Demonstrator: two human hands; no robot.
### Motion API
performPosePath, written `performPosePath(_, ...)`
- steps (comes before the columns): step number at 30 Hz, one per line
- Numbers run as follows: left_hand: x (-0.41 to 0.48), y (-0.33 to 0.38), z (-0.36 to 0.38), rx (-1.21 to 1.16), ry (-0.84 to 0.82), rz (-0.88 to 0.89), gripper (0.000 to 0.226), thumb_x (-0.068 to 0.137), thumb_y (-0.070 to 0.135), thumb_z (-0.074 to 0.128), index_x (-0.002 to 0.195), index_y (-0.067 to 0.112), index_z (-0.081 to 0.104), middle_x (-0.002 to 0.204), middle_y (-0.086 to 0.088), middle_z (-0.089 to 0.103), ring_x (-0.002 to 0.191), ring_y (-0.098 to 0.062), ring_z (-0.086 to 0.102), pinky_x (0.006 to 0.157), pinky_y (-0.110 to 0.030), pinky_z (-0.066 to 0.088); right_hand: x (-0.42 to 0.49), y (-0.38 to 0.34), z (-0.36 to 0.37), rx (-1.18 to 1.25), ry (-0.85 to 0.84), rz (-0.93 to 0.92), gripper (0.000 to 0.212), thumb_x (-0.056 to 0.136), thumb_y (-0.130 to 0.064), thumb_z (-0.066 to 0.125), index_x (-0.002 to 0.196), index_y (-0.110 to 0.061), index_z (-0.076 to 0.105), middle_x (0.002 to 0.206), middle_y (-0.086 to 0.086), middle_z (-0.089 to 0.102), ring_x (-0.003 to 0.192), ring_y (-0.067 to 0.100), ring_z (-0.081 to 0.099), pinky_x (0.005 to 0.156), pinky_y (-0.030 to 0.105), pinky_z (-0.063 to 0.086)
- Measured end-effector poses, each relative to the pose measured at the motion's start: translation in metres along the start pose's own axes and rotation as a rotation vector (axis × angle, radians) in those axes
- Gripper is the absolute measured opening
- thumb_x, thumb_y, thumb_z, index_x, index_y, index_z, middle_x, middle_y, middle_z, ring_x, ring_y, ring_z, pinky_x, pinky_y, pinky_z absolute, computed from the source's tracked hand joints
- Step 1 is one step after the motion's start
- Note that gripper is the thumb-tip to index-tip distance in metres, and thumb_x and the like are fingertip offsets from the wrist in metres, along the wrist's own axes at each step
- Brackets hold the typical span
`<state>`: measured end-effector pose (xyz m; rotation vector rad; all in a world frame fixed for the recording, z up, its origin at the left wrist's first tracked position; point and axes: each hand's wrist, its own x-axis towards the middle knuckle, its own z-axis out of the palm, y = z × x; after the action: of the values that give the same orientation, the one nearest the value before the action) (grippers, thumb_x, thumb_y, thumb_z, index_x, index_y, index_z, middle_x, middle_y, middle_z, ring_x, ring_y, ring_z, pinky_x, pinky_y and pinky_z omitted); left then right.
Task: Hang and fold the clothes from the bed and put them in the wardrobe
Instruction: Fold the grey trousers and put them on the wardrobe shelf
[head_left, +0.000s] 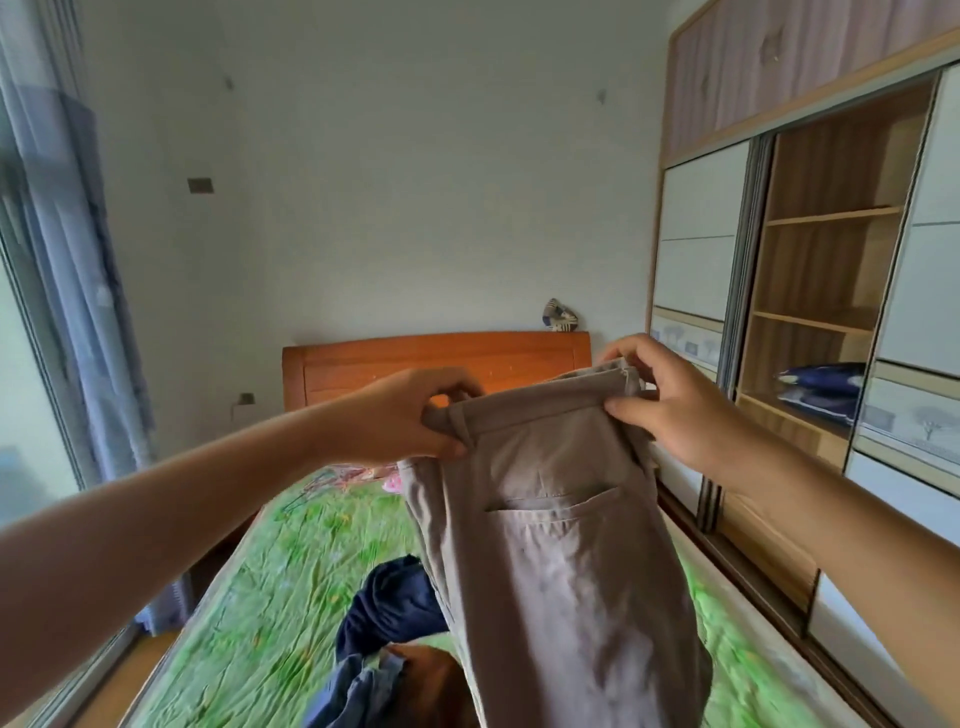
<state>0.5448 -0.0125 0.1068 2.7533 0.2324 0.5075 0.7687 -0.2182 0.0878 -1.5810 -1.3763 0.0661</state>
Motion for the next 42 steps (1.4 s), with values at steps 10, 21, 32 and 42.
performPosePath(10,-0.009,-0.011,0.027,0.095,0.155,0.44,0.024,0.078,0.015,0.084,0.095,0.022,0.068,0.116,0.01,0.052,0.094,0.0,0.057,0.077,-0.012,0.046,-0.036,-0.003,0.005,-0.493,-0.015,-0.176,0.044,0.079,0.014,0.062,0.089,-0.028,0.064,0.089,-0.015,0.065,0.087,0.005,0.062,0.075,0.031,0.05)
performPosePath(21,-0.01,0.003,0.088,0.381,0.151,0.653,0.017,0.099,0.036,0.059,0.108,0.023,0.066,0.13,0.003,0.049,0.073,-0.013,0.065,0.058,-0.033,0.057,-0.067,0.027,-0.033,-0.442,0.148,-0.136,0.034,0.077,0.018,0.059,0.08,-0.015,0.068,0.081,-0.001,0.068,0.081,0.008,0.061,0.069,0.012,0.046)
performPosePath(32,0.068,0.062,0.151,0.28,0.016,0.444,0.015,0.094,0.021,0.065,0.083,0.013,0.06,0.089,0.008,0.053,0.073,-0.009,0.052,0.064,-0.028,0.048,-0.101,0.099,-0.124,-0.566,-0.013,-0.109,0.038,0.081,0.013,0.056,0.085,-0.024,0.056,0.086,-0.011,0.054,0.083,0.005,0.053,0.072,0.021,0.042)
performPosePath(42,0.126,0.133,0.159,0.349,-0.011,0.424,0.007,0.085,0.015,0.063,0.079,0.015,0.059,0.087,0.008,0.055,0.071,-0.007,0.05,0.063,-0.022,0.046,-0.132,0.125,-0.138,-0.856,-0.207,-0.458,0.039,0.082,-0.02,0.066,0.12,-0.023,0.063,0.119,0.003,0.055,0.107,0.021,0.054,0.088,0.039,0.053)
